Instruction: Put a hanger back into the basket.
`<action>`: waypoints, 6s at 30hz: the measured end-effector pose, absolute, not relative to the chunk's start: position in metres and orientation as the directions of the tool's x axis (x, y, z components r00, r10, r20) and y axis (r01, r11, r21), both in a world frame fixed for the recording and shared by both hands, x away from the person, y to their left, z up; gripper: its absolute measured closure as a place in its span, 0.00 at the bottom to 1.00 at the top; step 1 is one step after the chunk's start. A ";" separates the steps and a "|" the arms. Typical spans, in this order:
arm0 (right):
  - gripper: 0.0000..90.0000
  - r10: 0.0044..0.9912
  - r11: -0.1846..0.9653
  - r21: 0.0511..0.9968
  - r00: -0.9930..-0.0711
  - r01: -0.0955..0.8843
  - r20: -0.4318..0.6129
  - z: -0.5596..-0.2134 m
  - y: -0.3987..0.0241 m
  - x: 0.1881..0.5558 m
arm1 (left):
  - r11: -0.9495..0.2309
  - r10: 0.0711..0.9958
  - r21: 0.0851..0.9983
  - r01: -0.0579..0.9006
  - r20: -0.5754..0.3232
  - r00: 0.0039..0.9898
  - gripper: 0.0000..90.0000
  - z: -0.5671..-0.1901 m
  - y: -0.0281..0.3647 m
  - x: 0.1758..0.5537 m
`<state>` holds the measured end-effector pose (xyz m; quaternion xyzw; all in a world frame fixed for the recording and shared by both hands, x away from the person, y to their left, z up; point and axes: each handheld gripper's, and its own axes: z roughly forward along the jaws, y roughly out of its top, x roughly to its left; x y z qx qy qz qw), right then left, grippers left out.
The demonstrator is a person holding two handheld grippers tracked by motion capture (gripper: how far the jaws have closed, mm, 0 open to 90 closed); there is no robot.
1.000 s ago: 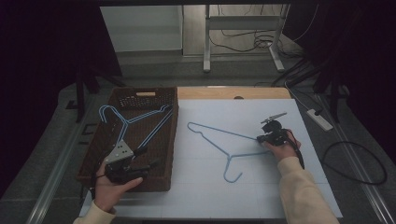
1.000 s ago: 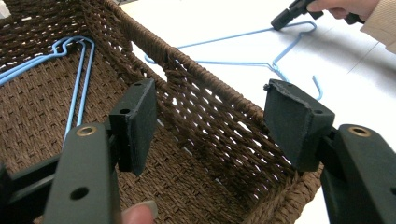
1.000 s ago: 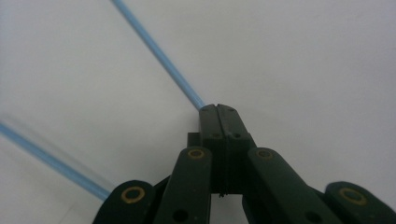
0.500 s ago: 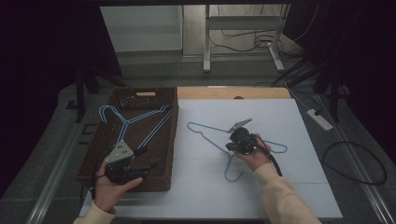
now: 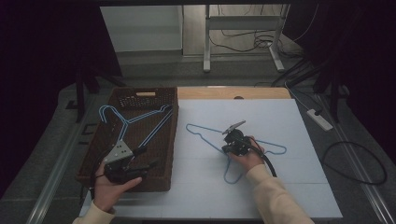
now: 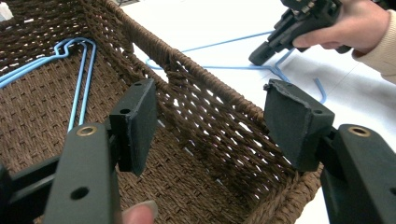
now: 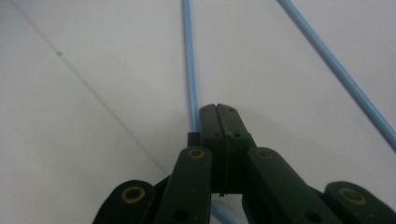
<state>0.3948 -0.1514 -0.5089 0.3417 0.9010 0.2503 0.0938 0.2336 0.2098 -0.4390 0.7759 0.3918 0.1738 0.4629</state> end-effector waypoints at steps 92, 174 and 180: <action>1.00 0.623 0.644 0.504 -0.777 0.576 0.090 -0.511 -0.143 0.342 | -0.245 0.777 0.866 0.437 -0.094 0.622 0.40 -0.433 0.216 0.232; 0.60 0.801 0.528 0.451 -0.598 0.720 0.017 -0.483 -0.272 0.256 | -0.313 0.697 0.862 0.398 -0.076 0.713 0.40 -0.435 0.185 0.236; 0.57 0.824 0.521 0.373 -0.567 0.768 0.016 -0.487 -0.261 0.255 | -0.323 0.683 0.861 0.393 -0.076 0.727 0.40 -0.436 0.183 0.238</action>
